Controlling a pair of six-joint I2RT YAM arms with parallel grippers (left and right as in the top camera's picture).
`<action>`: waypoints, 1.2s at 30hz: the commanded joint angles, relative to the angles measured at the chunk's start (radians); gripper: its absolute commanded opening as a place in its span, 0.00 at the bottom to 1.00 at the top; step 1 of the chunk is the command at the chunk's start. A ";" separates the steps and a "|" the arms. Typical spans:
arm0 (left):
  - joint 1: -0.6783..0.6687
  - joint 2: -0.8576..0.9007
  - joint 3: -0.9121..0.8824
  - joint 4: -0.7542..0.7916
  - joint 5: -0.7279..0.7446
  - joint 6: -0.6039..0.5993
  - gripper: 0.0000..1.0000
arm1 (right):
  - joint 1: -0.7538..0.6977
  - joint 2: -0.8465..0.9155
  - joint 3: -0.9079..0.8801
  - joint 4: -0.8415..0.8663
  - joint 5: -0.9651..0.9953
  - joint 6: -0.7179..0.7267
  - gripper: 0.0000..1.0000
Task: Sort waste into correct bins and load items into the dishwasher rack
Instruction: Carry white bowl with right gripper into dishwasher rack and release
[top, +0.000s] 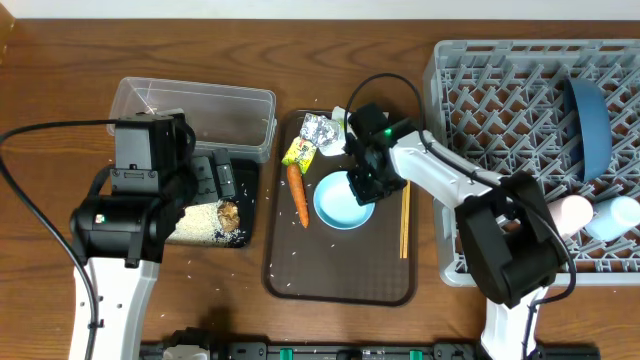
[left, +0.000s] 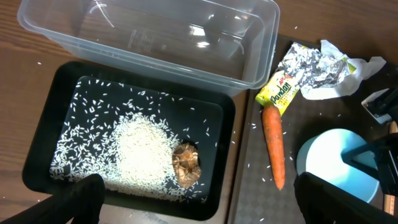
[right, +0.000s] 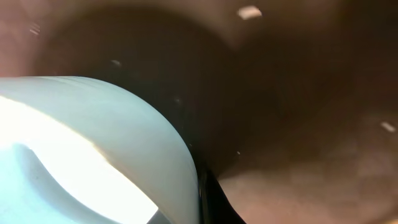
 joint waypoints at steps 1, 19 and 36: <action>0.005 0.003 0.017 -0.002 -0.006 0.006 0.98 | 0.001 -0.107 0.033 -0.022 0.114 0.013 0.01; 0.005 0.003 0.016 -0.002 -0.006 0.006 0.98 | -0.015 -0.447 0.039 0.061 1.605 0.091 0.01; 0.005 0.003 0.017 -0.002 -0.005 0.006 0.98 | -0.222 -0.335 0.033 0.086 1.701 -0.090 0.01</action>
